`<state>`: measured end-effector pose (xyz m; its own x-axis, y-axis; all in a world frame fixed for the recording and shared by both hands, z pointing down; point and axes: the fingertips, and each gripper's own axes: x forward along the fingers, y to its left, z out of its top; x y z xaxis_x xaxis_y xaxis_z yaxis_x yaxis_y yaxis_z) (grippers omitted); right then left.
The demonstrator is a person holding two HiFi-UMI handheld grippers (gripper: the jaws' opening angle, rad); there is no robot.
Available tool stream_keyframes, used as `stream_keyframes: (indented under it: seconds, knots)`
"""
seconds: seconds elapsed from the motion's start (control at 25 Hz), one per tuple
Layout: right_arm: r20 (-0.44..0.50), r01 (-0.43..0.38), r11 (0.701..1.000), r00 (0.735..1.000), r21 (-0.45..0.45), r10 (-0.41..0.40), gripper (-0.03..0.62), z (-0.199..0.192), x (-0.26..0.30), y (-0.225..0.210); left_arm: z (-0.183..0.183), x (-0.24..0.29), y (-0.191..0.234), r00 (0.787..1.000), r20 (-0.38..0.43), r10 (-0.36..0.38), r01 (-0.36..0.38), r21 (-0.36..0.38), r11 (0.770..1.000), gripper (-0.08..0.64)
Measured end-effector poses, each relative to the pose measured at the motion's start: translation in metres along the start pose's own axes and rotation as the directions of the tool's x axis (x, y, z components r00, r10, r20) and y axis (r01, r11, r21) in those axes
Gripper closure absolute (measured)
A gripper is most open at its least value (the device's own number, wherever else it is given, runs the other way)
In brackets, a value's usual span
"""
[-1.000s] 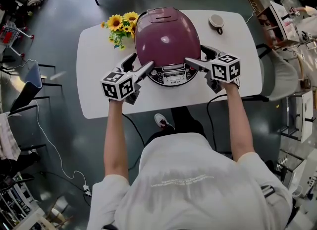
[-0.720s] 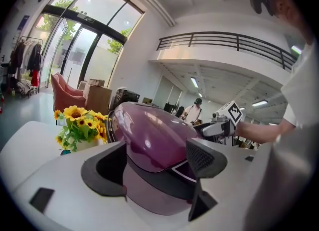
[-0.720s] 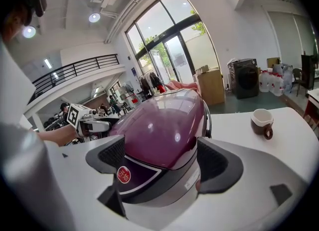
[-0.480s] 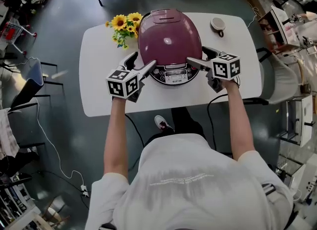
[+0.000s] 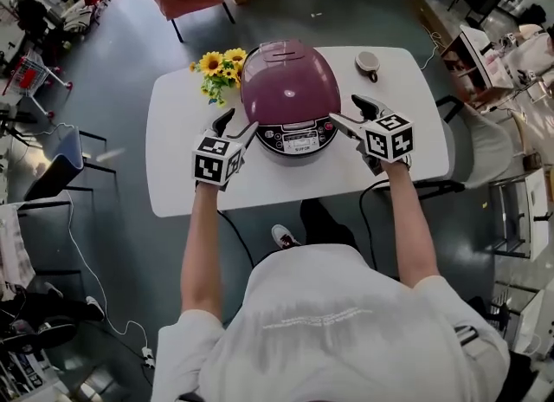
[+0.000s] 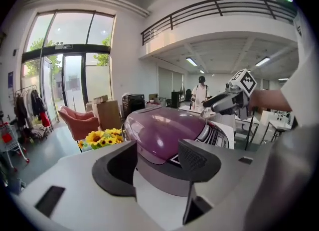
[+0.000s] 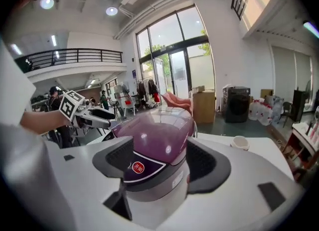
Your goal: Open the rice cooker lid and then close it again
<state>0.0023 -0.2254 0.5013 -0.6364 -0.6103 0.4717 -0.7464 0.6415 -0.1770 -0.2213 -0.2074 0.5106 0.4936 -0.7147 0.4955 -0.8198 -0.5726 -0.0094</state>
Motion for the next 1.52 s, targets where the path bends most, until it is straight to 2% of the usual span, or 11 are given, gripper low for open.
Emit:
stream_keyframes:
  seconds: [0.04, 0.08, 0.2, 0.36, 0.52, 0.92, 1.2, 1.52]
  knots:
    - [0.027, 0.024, 0.999, 0.999, -0.025, -0.023, 0.281, 0.006, -0.009, 0.001, 0.003, -0.006, 0.0, 1.0, 0.019, 0.015, -0.015, -0.005, 1.0, 0.301]
    - [0.055, 0.041, 0.998, 0.998, -0.05, -0.039, 0.316, 0.013, -0.017, 0.004, 0.008, -0.012, 0.0, 0.999, 0.04, 0.03, -0.03, -0.008, 1.0, 0.319]
    - [0.137, 0.065, 0.992, 0.989, -0.111, -0.049, 0.372, 0.033, -0.04, 0.017, 0.027, -0.03, -0.005, 0.992, 0.112, 0.059, -0.06, 0.0, 0.998, 0.367]
    - [0.227, 0.113, 0.979, 0.971, -0.171, -0.073, 0.479, 0.056, -0.069, 0.035, 0.053, -0.056, -0.022, 0.979, 0.199, 0.048, -0.057, 0.042, 0.997, 0.513]
    - [0.293, 0.142, 0.967, 0.953, -0.21, -0.076, 0.542, 0.069, -0.094, 0.05, 0.072, -0.075, -0.041, 0.967, 0.251, 0.049, -0.073, 0.089, 0.993, 0.542]
    - [0.321, 0.142, 0.951, 0.946, -0.274, -0.049, 0.566, 0.076, -0.132, 0.082, 0.107, -0.121, -0.069, 0.932, 0.35, 0.092, -0.141, 0.117, 0.983, 0.545]
    - [0.352, 0.15, 0.949, 0.935, -0.278, -0.045, 0.566, 0.084, -0.149, 0.086, 0.12, -0.138, -0.085, 0.923, 0.373, 0.093, -0.159, 0.152, 0.975, 0.545]
    - [0.335, 0.16, 0.937, 0.941, -0.309, -0.051, 0.566, 0.07, -0.202, 0.102, 0.123, -0.161, -0.127, 0.918, 0.379, 0.115, -0.175, 0.129, 0.976, 0.545]
